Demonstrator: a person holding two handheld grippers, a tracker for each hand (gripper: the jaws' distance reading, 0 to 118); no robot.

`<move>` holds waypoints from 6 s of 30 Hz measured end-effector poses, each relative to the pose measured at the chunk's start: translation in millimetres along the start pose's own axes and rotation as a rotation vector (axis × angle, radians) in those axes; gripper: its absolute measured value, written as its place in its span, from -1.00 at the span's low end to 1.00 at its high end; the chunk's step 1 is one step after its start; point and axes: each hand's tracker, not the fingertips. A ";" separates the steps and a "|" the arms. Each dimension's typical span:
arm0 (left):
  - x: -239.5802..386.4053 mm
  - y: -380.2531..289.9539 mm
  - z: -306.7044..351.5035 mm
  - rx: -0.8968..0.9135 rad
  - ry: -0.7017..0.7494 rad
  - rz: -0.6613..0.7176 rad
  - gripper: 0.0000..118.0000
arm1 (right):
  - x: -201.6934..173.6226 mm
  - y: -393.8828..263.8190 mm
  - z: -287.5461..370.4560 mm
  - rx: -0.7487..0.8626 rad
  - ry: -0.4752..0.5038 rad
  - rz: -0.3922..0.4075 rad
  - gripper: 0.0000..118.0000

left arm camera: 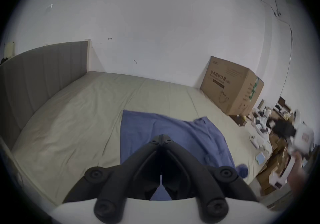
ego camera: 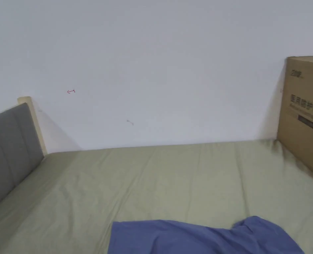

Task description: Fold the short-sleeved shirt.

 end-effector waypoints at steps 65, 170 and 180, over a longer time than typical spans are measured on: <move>-128.9 40.6 -278.7 -0.581 0.254 -0.237 -0.94 | 114.2 -12.9 -347.3 -0.774 -0.130 0.160 -0.98; 1.0 -58.0 142.0 0.175 0.175 -0.172 -1.00 | -21.6 -36.1 99.6 0.107 -0.055 0.074 -1.00; -118.7 -96.7 36.8 -0.615 0.107 -0.030 0.29 | -18.1 -52.9 81.8 -0.072 -0.076 0.108 -1.00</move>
